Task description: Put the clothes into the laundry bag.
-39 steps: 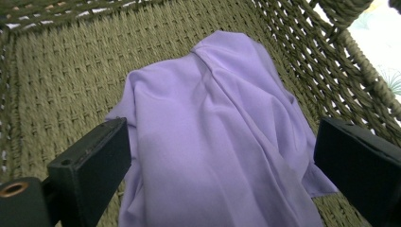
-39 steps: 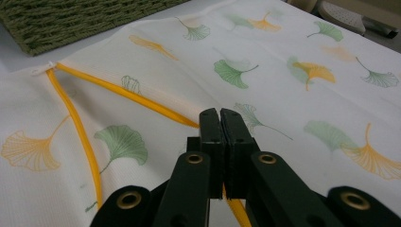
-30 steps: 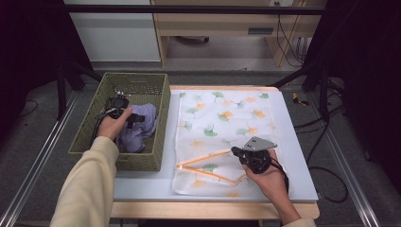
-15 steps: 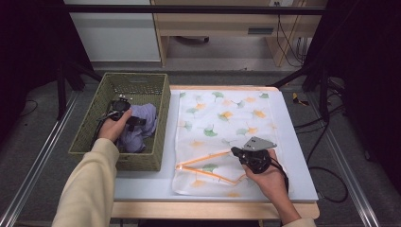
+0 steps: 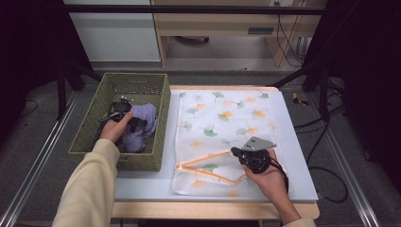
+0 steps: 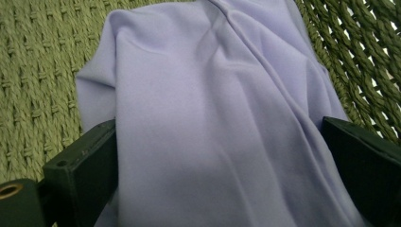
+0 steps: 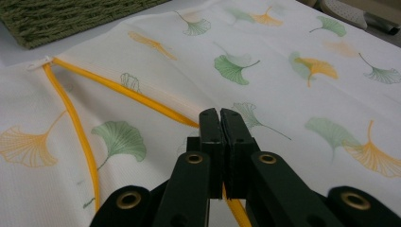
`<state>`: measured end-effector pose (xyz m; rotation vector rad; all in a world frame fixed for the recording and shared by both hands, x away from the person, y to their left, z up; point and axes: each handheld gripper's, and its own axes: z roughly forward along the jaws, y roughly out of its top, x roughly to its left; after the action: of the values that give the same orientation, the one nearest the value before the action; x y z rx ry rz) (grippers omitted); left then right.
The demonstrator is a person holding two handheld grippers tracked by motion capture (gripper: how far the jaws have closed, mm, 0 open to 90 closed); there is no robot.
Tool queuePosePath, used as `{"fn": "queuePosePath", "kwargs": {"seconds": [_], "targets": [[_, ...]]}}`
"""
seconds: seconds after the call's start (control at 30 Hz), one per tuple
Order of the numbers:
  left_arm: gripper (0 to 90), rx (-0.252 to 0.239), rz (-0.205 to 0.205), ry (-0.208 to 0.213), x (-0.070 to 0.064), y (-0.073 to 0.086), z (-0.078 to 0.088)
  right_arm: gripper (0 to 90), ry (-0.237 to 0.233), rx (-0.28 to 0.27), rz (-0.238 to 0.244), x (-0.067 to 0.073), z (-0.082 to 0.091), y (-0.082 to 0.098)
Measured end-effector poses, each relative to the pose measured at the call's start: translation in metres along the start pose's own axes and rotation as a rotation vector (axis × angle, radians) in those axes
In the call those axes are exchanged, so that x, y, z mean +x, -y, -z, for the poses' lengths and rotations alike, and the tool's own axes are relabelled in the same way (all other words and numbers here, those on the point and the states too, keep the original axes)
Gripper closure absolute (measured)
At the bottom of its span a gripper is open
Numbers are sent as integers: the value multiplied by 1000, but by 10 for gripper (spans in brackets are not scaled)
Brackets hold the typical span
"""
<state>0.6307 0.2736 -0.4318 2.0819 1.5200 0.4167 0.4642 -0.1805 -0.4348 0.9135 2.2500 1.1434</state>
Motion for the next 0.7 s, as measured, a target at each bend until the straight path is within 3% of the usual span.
{"fn": "queuePosePath", "kwargs": {"seconds": [0.47, 0.7], "targets": [[37, 15, 6, -10, -3, -1, -4, 889, -2, 4, 2, 0, -1, 0], [30, 35, -19, -7, -4, 1, -6, 890, -2, 4, 1, 0, 0, 0]]}}
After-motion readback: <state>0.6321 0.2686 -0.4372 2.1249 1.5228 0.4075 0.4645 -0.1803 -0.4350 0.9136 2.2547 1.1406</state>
